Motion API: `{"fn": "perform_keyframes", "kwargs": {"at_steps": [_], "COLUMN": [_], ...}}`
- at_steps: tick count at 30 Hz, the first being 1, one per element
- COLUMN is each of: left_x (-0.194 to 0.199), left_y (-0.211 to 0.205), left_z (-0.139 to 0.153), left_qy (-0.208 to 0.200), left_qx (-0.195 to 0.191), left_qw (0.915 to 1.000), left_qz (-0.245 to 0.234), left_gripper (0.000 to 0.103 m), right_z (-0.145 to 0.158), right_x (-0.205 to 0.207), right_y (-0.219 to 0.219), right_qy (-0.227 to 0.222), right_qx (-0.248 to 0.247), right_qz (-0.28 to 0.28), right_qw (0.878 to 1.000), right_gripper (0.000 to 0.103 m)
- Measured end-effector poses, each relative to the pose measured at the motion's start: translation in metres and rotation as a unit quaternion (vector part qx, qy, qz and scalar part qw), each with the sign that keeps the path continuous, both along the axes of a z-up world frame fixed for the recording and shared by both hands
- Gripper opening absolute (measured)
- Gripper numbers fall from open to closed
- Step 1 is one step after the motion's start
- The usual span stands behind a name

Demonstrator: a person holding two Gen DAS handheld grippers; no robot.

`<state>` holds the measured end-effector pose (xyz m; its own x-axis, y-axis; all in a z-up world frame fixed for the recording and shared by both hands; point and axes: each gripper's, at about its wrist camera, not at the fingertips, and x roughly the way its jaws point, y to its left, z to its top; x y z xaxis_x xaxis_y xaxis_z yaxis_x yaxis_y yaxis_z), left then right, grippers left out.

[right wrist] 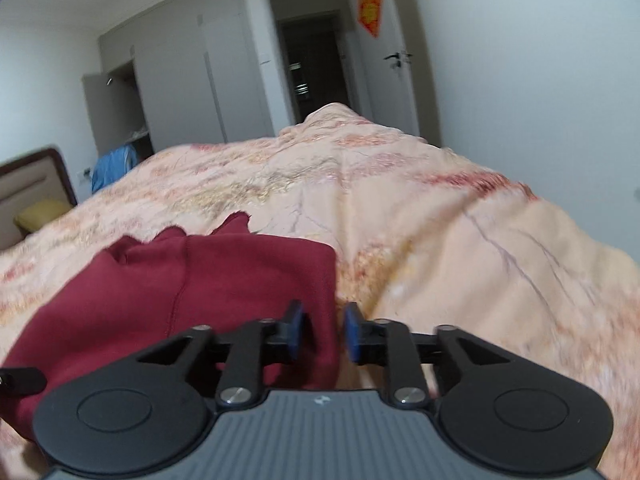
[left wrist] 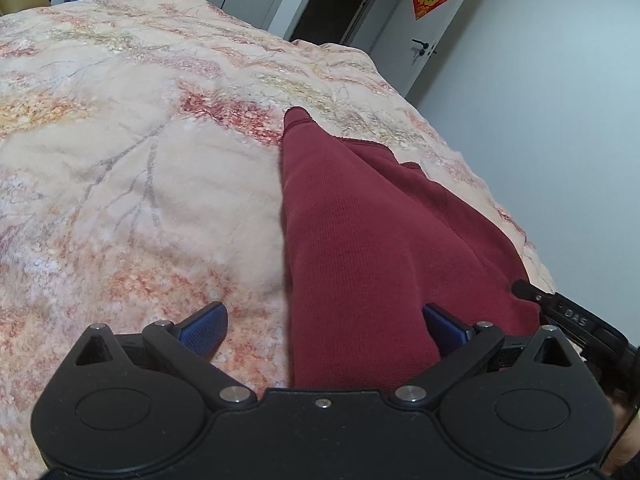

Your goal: Fold small clothes

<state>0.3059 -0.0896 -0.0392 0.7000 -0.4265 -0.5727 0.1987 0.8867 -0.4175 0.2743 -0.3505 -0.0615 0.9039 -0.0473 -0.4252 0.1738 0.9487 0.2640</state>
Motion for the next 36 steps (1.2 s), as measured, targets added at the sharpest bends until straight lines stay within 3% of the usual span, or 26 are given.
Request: {"fn": "perform_keyframes", "kwargs": {"at_steps": [4, 6, 8, 15, 36], "left_x": [-0.002, -0.001, -0.001, -0.001, -0.007], "left_y": [0.001, 0.005, 0.008, 0.017, 0.011], "left_z": [0.002, 0.001, -0.001, -0.005, -0.002], "left_qy": [0.0, 0.001, 0.004, 0.009, 0.01], "left_qx": [-0.004, -0.011, -0.018, -0.036, -0.02], "left_qw": [1.0, 0.9999, 0.9998, 0.9991, 0.9995], "left_qz": [0.005, 0.007, 0.01, 0.018, 0.023], "left_gripper": [0.102, 0.102, 0.102, 0.102, 0.102], "right_z": [0.002, 0.002, -0.003, -0.023, -0.034], "right_x": [-0.013, -0.02, -0.025, -0.026, -0.033], "right_y": [-0.004, -0.001, 0.004, 0.01, 0.009], "right_qy": [-0.013, -0.018, -0.016, -0.013, -0.047], "right_qx": [0.022, 0.024, 0.024, 0.032, 0.04], "right_qz": [-0.012, -0.009, 0.001, 0.005, 0.006], "right_qw": [1.0, 0.999, 1.0, 0.999, 0.998], "right_gripper": [0.061, 0.077, 0.086, 0.102, 0.102]}}
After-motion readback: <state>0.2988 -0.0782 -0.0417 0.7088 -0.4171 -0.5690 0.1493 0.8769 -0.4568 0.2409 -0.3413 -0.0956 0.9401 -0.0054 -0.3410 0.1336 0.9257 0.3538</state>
